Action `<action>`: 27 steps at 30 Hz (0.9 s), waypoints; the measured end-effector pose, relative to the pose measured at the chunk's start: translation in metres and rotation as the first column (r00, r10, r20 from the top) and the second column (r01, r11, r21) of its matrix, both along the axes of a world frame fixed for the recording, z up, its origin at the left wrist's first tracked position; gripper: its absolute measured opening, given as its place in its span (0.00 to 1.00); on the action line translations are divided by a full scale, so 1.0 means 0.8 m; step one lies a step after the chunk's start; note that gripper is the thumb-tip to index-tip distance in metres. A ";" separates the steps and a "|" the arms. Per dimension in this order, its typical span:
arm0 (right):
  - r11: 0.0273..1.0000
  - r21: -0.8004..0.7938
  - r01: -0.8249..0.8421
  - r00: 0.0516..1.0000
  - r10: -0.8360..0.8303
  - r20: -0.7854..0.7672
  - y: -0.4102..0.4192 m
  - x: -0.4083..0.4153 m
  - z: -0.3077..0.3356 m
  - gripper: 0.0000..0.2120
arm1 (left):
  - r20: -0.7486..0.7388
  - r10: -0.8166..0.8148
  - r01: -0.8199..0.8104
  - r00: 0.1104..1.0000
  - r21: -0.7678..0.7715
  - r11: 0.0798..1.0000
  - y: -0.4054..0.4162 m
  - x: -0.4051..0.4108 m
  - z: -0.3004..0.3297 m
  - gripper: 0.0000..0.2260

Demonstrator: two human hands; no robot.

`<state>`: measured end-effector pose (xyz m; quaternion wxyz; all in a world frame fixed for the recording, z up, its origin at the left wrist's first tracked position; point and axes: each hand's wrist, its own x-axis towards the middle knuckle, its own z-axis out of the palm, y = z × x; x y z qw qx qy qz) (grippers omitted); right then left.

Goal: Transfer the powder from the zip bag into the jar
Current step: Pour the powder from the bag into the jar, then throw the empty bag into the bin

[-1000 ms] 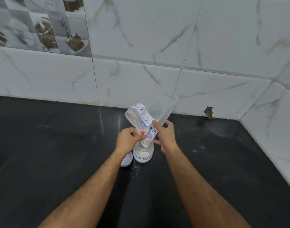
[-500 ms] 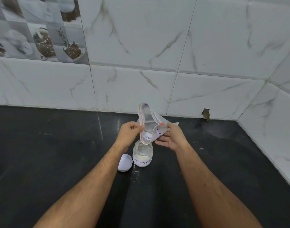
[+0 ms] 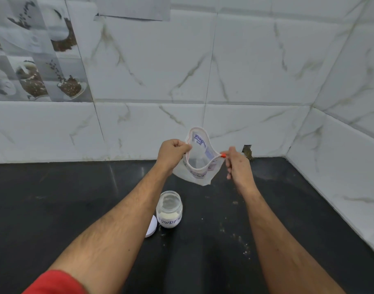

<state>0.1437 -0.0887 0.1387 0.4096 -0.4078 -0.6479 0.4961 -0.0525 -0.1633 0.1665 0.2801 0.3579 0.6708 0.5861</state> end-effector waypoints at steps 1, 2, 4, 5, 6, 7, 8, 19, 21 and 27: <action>0.999 0.042 -0.022 1.000 0.022 0.011 0.004 0.006 0.002 0.16 | -0.010 0.007 -0.007 1.000 -0.012 1.000 0.005 0.003 0.005 0.14; 0.996 0.076 -0.038 0.999 0.036 0.019 0.009 0.011 0.005 0.10 | -0.014 0.016 -0.016 1.000 -0.026 1.000 0.011 0.005 0.010 0.14; 0.991 0.115 -0.061 0.998 0.057 0.036 0.021 0.018 0.010 0.01 | -0.016 0.032 -0.033 0.999 -0.054 0.998 0.019 0.006 0.018 0.15; 0.989 0.134 -0.062 0.997 0.056 0.050 0.026 0.022 0.011 0.02 | -0.029 0.049 -0.051 0.998 -0.075 0.996 0.023 0.006 0.022 0.15; 0.987 0.155 -0.052 0.997 0.042 0.066 0.032 0.024 0.012 0.03 | -0.056 0.071 -0.076 0.996 -0.102 0.992 0.026 0.005 0.025 0.15; 0.984 0.176 -0.037 0.997 0.024 0.075 0.037 0.028 0.014 0.04 | -0.094 0.096 -0.108 0.991 -0.133 0.985 0.029 0.003 0.026 0.14; 0.979 0.202 -0.020 0.996 0.002 0.086 0.042 0.031 0.016 0.04 | -0.130 0.125 -0.145 0.984 -0.163 0.976 0.030 0.000 0.028 0.14; 0.985 0.171 0.012 0.999 -0.005 -0.043 0.084 0.064 0.042 0.07 | 0.027 0.212 -0.197 0.977 -0.269 0.943 0.049 0.012 0.022 0.22; 0.994 0.104 -0.037 0.993 0.049 -0.112 0.092 0.066 0.045 0.08 | 0.165 0.125 -0.089 0.978 -0.211 0.973 0.051 0.022 0.014 0.27; 0.992 0.000 -0.129 0.972 0.126 -0.200 0.114 0.085 0.068 0.12 | 0.208 0.011 0.000 0.978 -0.056 0.998 0.057 0.041 -0.008 0.26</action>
